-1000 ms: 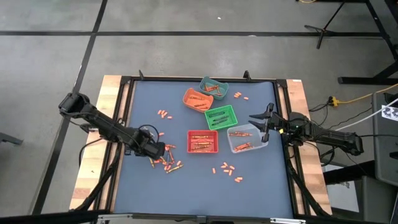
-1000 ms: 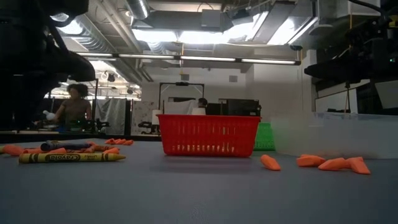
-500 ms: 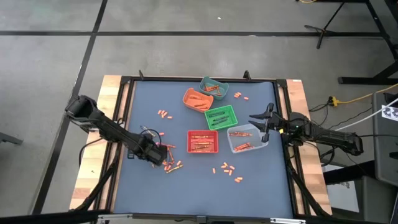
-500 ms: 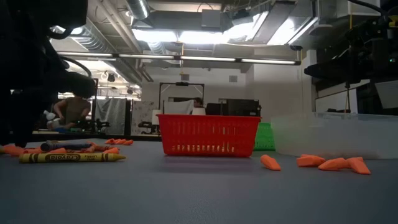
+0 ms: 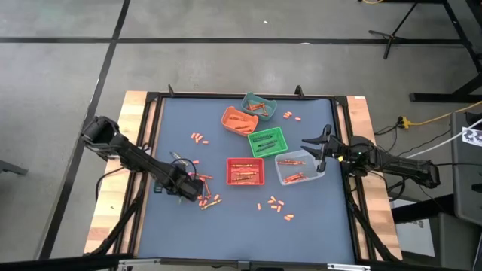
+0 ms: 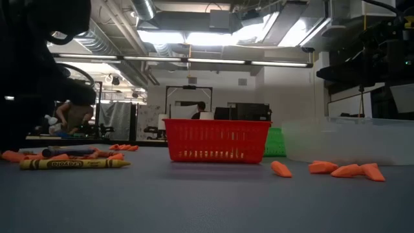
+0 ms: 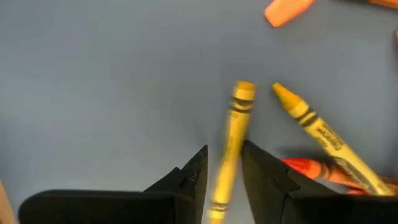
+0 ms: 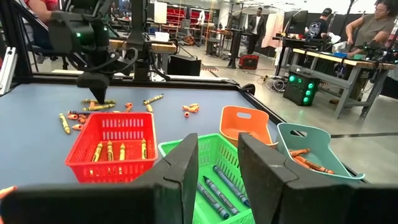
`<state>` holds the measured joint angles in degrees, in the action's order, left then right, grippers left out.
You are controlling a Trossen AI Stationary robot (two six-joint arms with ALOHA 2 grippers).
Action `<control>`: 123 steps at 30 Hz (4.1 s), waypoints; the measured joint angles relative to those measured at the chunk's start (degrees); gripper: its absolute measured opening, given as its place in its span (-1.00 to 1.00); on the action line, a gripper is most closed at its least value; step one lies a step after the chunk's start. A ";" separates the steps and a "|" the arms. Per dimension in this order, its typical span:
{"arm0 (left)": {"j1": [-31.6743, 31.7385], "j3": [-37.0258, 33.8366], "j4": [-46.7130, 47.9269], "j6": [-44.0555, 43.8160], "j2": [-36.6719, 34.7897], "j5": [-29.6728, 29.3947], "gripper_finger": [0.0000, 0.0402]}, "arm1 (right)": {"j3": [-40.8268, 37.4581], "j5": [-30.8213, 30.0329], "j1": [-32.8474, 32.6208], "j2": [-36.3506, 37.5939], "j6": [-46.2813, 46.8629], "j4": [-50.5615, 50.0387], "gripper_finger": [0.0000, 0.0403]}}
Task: Sort crayons
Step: Put the yellow crayon into the red bin, then put the orange crayon into the orange bin
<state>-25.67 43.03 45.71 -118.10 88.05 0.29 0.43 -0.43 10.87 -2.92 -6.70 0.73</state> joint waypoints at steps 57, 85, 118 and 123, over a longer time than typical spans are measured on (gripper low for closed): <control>13.57 11.26 -34.53 71.88 -1.03 -32.72 -0.98 | 0.00 0.00 0.00 0.04 0.01 0.35 -0.44; 13.78 11.28 -40.14 85.69 -1.03 -32.69 -0.60 | 0.00 0.00 0.00 0.04 0.00 0.35 -0.44; 19.54 0.87 -8.17 97.68 -1.11 -7.90 -0.60 | 0.02 0.00 0.00 0.06 0.02 0.35 -0.44; 19.59 -1.23 -9.50 97.65 -1.29 -7.46 -0.61 | 0.02 0.01 0.02 0.05 0.01 0.35 -0.44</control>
<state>-6.09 41.80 36.21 -20.45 86.76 -7.17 0.45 -0.42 10.89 -2.87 -6.69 1.08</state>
